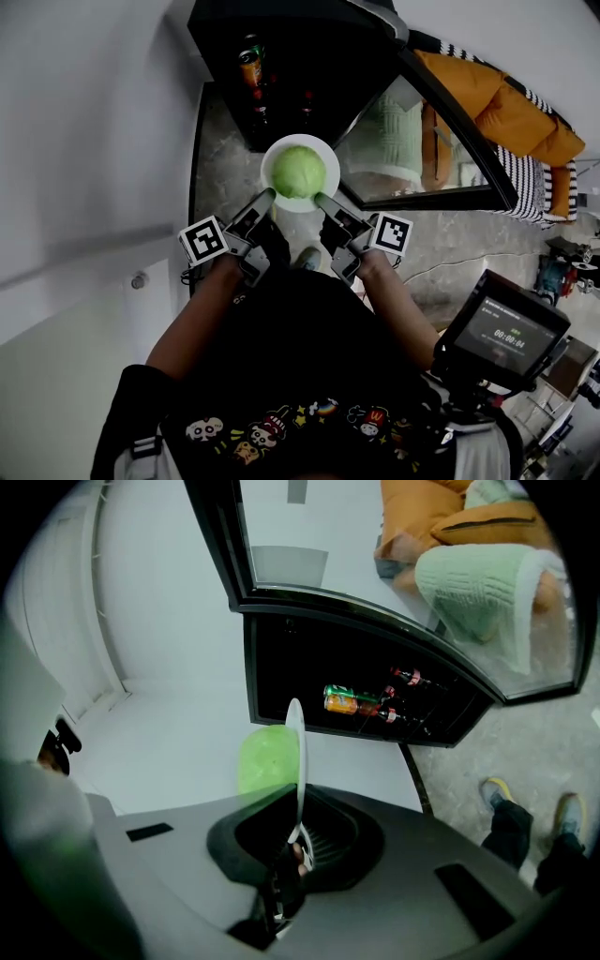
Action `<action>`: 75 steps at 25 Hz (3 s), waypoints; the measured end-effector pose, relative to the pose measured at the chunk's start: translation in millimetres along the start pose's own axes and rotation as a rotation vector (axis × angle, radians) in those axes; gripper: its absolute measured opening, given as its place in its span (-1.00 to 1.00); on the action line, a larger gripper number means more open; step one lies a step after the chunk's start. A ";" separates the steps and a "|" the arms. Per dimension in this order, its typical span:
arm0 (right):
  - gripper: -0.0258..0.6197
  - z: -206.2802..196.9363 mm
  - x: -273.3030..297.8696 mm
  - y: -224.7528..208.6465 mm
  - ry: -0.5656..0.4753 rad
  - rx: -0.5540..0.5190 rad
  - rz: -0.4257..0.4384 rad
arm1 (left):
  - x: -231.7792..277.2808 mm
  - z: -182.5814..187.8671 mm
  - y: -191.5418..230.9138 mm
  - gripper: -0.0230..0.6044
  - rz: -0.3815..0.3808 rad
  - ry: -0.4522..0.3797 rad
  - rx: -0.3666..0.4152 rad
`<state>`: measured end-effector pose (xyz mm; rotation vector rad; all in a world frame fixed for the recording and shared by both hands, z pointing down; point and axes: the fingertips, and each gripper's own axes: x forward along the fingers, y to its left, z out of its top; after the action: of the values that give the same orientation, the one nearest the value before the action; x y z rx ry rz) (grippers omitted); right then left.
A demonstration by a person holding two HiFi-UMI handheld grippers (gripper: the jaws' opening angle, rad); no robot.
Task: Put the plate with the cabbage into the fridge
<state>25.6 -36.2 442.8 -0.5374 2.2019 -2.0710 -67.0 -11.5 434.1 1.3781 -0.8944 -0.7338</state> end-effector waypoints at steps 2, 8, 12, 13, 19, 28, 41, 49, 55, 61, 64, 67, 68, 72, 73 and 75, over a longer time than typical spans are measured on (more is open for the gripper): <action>-0.86 -0.9 -0.3 0.0 0.000 0.004 -0.003 | -0.3 -0.6 0.3 -0.90 0.000 0.001 -0.006; -0.86 -0.3 -1.0 -2.7 -0.010 0.014 -0.013 | 1.2 -0.4 4.4 -0.90 0.007 0.013 -0.014; -0.86 0.9 -1.1 -2.3 -0.018 0.014 -0.013 | 2.7 -0.1 3.7 -0.90 0.006 0.019 -0.008; -0.86 1.1 -1.1 -2.1 -0.019 0.013 -0.014 | 3.0 0.2 3.0 -0.90 0.003 0.019 -0.008; -0.86 0.8 -1.5 -3.2 -0.017 0.017 -0.015 | 2.1 0.5 3.8 -0.90 0.012 0.024 0.016; -0.86 -1.0 -1.1 -5.5 -0.024 0.031 -0.021 | 1.6 1.2 7.5 -0.90 0.027 0.040 0.031; -0.86 -1.4 -5.0 -13.2 -0.061 0.054 -0.034 | 6.5 -0.9 11.6 -0.90 0.054 0.099 0.027; -0.86 1.7 -1.6 -6.5 -0.071 0.083 -0.007 | 10.5 0.4 4.0 -0.90 0.049 0.094 -0.016; -0.86 -3.2 -3.0 -14.5 -0.033 0.071 -0.022 | 1.8 -1.3 10.4 -0.90 0.063 0.039 0.009; -0.86 -1.8 -0.7 -14.5 0.003 0.079 -0.025 | 0.6 -2.3 10.3 -0.90 0.087 -0.004 -0.014; -0.86 -2.5 -0.1 -16.9 0.018 0.086 -0.035 | -1.0 -0.9 11.9 -0.90 0.108 -0.007 0.002; -0.86 2.0 2.9 -18.7 0.022 0.098 -0.035 | 2.2 2.5 12.2 -0.90 0.127 -0.008 0.002; -0.86 1.1 3.1 -19.3 0.024 0.104 -0.034 | 1.5 2.8 12.9 -0.90 0.138 -0.005 0.010; -0.86 -5.6 1.9 -25.6 0.044 0.124 -0.046 | -4.2 1.7 19.0 -0.90 0.194 0.021 0.061; -0.86 -5.1 2.8 -26.6 0.049 0.127 -0.045 | -3.3 1.9 19.2 -0.90 0.196 0.019 0.052; -0.86 -5.2 3.2 -27.7 0.057 0.135 -0.046 | -2.0 0.2 17.9 -0.90 0.194 0.005 0.009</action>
<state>26.7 -33.0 471.0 -0.5284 2.0776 -2.2646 -69.3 -8.5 451.7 1.2797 -1.0122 -0.5783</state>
